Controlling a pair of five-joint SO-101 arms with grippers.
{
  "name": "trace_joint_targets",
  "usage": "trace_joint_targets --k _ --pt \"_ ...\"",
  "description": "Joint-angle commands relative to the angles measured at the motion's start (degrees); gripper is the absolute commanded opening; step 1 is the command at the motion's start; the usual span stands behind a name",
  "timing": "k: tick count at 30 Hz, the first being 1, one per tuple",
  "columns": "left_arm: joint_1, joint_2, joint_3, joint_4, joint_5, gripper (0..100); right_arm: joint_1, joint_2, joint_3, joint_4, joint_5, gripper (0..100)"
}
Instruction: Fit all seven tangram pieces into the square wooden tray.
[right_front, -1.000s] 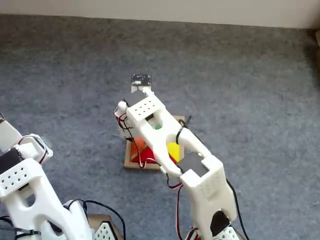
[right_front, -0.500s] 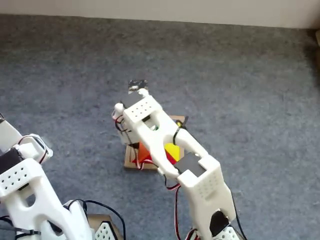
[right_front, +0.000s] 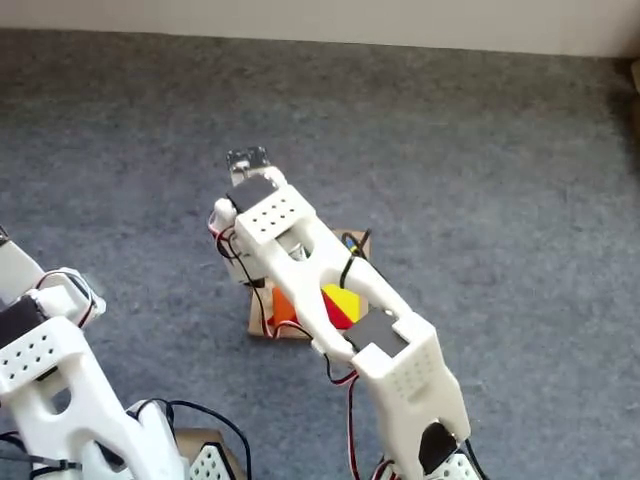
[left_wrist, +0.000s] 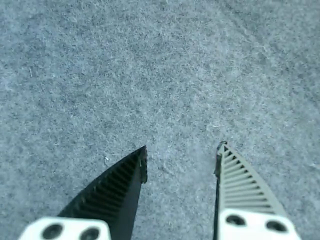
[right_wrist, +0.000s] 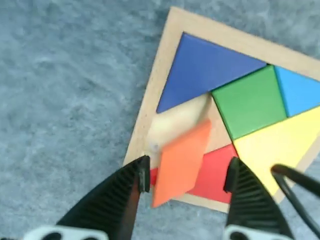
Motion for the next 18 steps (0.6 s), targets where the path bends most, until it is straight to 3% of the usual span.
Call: trace_joint_targets --k 1,4,18 --pt "-0.22 0.04 -0.13 -0.62 0.44 23 1.54 -1.01 -10.42 6.99 3.96 11.1" --pt "-0.22 0.04 -0.13 -0.62 0.44 23 3.47 -1.19 -17.98 9.89 10.55 0.0" --pt "-0.04 0.04 -0.13 -0.70 0.44 23 5.85 -23.78 4.18 6.99 13.80 0.5"
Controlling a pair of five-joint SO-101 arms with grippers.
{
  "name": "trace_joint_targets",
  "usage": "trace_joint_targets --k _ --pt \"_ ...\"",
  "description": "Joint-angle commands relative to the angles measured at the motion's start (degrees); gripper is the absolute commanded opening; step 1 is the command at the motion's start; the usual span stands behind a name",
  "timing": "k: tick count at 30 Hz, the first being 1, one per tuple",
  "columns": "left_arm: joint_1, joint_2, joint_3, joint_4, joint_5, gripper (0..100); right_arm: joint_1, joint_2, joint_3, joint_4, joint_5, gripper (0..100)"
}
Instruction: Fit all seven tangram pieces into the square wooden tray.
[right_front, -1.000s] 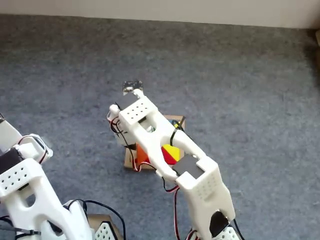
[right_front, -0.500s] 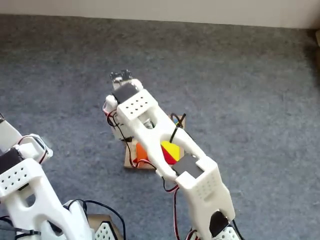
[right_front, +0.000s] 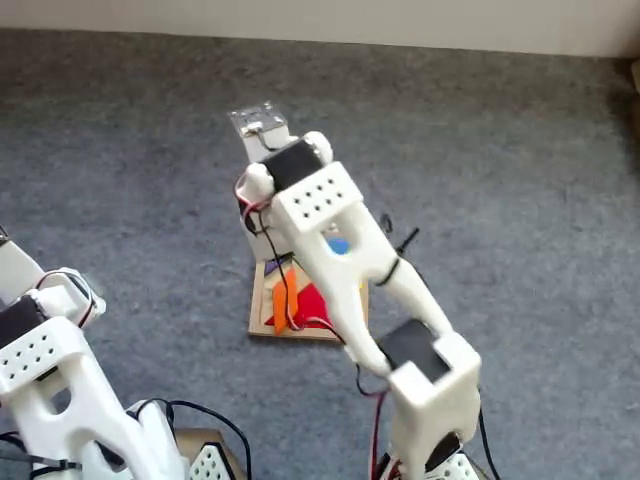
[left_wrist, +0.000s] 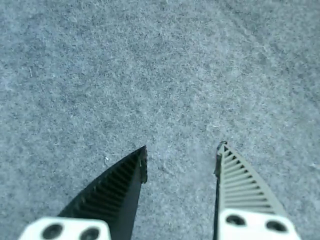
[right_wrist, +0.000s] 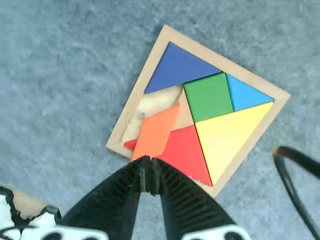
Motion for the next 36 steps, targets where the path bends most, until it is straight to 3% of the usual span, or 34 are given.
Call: trace_joint_targets --k 1,10,18,27,36 --pt "0.40 0.04 -0.13 -0.70 0.44 23 1.19 -9.98 6.99 -2.59 1.32 0.5" --pt "1.01 -0.22 1.36 -2.29 0.44 23 1.01 -22.90 36.18 -23.69 10.11 0.5" --pt "1.01 -0.22 1.36 -2.29 0.44 23 0.66 -24.75 53.41 -39.96 17.14 0.5" --pt "1.10 0.04 1.45 -3.34 0.44 23 -3.38 -23.69 56.66 -44.70 17.05 0.5" --pt "1.10 0.04 1.45 -3.43 0.44 23 -3.56 -11.30 51.47 -44.79 17.05 0.5"
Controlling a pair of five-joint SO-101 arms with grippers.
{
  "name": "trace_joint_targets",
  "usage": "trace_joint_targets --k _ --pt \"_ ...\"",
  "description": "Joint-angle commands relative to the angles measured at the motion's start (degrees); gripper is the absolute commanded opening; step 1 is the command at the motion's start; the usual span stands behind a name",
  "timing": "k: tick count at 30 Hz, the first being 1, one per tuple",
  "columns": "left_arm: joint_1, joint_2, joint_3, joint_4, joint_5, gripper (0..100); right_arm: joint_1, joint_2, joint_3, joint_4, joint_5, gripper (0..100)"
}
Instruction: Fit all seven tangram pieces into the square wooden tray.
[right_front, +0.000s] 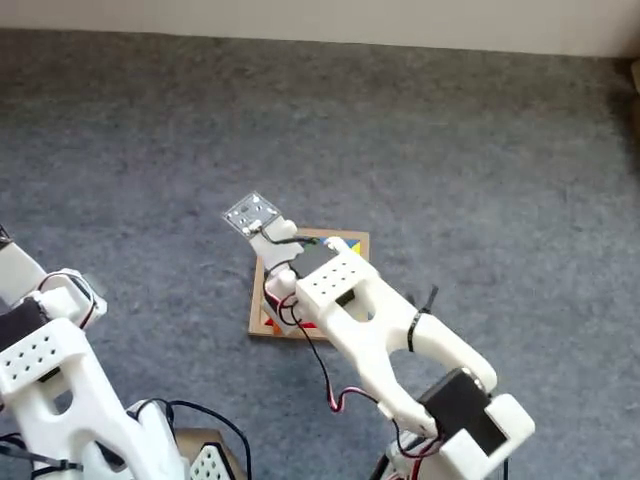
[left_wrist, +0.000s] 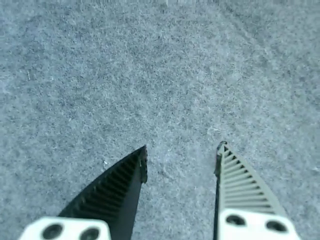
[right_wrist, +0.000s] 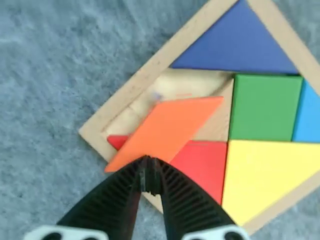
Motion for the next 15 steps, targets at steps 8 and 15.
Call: trace_joint_targets --k 8,15 --pt "1.10 0.04 -0.40 -0.79 0.44 23 -0.40 3.47 -5.67 -0.75 0.62 0.5" --pt "1.10 0.04 -0.40 -0.79 0.44 23 -0.31 2.68 -5.58 -2.42 -2.55 0.5"
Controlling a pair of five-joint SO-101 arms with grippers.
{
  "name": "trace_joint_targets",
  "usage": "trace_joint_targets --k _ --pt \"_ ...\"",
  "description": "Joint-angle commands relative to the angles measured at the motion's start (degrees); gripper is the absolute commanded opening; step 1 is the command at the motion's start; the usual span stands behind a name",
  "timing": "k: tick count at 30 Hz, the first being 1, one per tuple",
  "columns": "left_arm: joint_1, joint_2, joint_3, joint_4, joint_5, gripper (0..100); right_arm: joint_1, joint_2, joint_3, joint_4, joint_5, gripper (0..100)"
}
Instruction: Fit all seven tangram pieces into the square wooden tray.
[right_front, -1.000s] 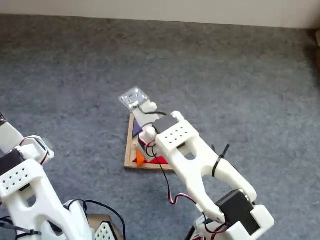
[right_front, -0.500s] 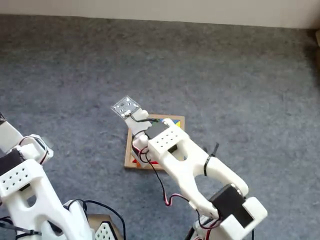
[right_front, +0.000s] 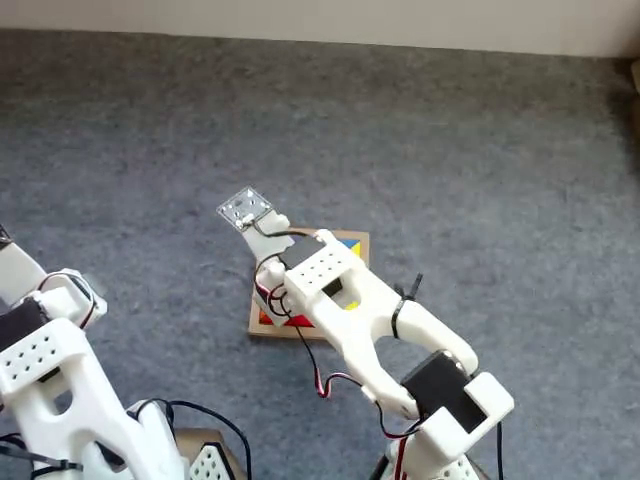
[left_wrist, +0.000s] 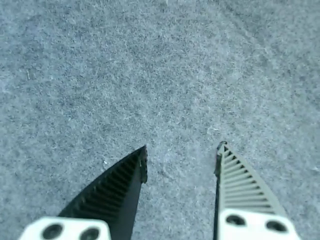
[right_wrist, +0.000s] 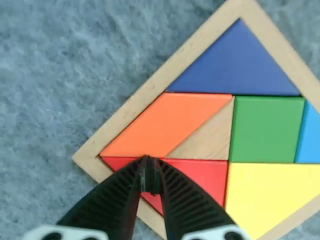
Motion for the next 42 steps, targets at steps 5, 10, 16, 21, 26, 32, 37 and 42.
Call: trace_joint_targets --k 5,10,16,21,26,32,37,42 --pt "1.19 -0.22 -0.40 -0.53 0.44 23 0.04 -11.21 -1.36 4.53 -0.70 0.5" --pt "6.11 -0.40 -0.57 -0.44 0.09 23 1.63 -25.80 5.14 4.88 -0.70 0.5" --pt "14.64 -3.03 -0.84 -0.62 -0.09 14 9.80 -40.48 13.05 5.05 -0.70 0.5" --pt "23.78 -14.29 0.57 -0.44 -0.09 0 15.78 -50.68 20.70 5.05 -0.70 0.5" --pt "33.10 -28.44 5.67 -0.79 -0.09 1 19.74 -61.05 27.91 5.05 -0.70 0.5" --pt "39.52 -41.54 13.93 -0.79 -0.79 1 25.45 -71.78 35.03 4.88 -0.97 0.5" --pt "40.31 -50.59 20.09 -0.44 -4.40 1 26.15 -79.60 41.98 4.88 -0.97 0.5" --pt "40.31 -58.59 26.59 -0.35 -5.71 1 26.15 -87.78 48.31 4.97 -0.88 0.5"
